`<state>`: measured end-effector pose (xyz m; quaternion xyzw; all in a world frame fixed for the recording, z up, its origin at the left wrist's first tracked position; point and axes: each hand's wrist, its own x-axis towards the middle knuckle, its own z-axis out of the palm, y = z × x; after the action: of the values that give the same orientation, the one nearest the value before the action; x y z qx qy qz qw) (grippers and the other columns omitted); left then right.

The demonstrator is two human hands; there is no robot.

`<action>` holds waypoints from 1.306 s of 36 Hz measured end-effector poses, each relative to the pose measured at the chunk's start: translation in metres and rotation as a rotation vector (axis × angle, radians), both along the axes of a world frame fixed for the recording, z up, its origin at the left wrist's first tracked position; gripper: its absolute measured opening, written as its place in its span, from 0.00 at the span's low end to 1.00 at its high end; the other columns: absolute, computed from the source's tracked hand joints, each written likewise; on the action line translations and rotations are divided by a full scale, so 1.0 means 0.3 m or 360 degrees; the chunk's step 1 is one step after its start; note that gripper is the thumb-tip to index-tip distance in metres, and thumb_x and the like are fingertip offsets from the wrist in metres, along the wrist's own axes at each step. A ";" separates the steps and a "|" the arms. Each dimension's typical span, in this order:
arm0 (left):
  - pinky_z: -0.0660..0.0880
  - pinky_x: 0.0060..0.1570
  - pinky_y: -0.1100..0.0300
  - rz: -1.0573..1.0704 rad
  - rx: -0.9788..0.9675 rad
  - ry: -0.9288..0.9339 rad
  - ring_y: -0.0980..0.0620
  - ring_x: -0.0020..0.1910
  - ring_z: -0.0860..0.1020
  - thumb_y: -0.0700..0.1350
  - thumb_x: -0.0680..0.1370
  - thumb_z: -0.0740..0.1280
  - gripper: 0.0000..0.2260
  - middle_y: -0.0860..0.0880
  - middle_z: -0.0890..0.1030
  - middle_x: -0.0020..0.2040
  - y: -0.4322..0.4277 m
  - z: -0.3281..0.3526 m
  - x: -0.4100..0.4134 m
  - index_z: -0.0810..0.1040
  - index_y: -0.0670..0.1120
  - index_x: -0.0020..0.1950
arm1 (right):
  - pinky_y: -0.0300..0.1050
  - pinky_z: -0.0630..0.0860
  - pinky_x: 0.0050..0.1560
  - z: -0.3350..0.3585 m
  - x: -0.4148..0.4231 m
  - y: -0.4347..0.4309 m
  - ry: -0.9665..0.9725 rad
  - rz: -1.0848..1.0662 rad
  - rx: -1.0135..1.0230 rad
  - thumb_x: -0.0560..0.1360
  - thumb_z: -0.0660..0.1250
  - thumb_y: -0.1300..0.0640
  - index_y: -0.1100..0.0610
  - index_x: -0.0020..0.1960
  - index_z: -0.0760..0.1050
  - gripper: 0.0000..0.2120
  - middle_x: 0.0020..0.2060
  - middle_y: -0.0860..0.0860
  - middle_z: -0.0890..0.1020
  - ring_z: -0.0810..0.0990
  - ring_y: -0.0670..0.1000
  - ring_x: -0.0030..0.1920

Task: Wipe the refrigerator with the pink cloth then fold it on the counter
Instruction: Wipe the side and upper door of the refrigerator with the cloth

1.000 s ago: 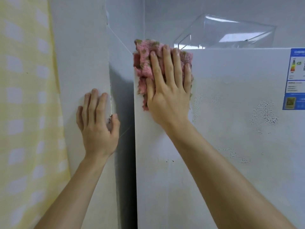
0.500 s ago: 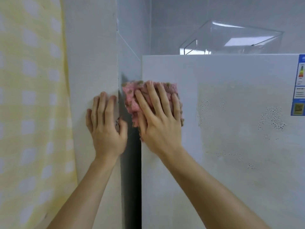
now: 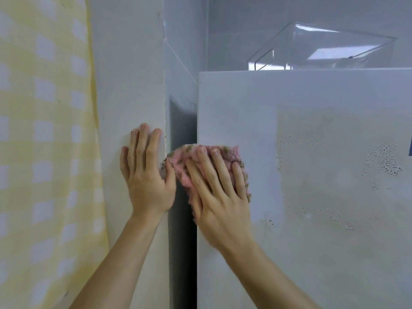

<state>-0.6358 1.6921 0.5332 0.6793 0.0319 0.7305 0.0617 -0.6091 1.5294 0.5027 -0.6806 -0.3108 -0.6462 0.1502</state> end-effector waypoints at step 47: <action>0.56 0.81 0.38 0.0051 -0.0018 -0.0135 0.42 0.83 0.61 0.42 0.82 0.63 0.25 0.43 0.66 0.82 -0.022 0.006 0.017 0.69 0.44 0.80 | 0.56 0.52 0.84 0.288 0.030 -0.073 0.0035 -0.0008 0.0604 0.88 0.55 0.49 0.50 0.82 0.65 0.23 0.83 0.53 0.63 0.57 0.55 0.84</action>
<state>-0.6307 1.6855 0.5349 0.6468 0.0442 0.7594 0.0550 -0.6001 1.5075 0.5891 -0.6478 -0.1801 -0.6861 0.2777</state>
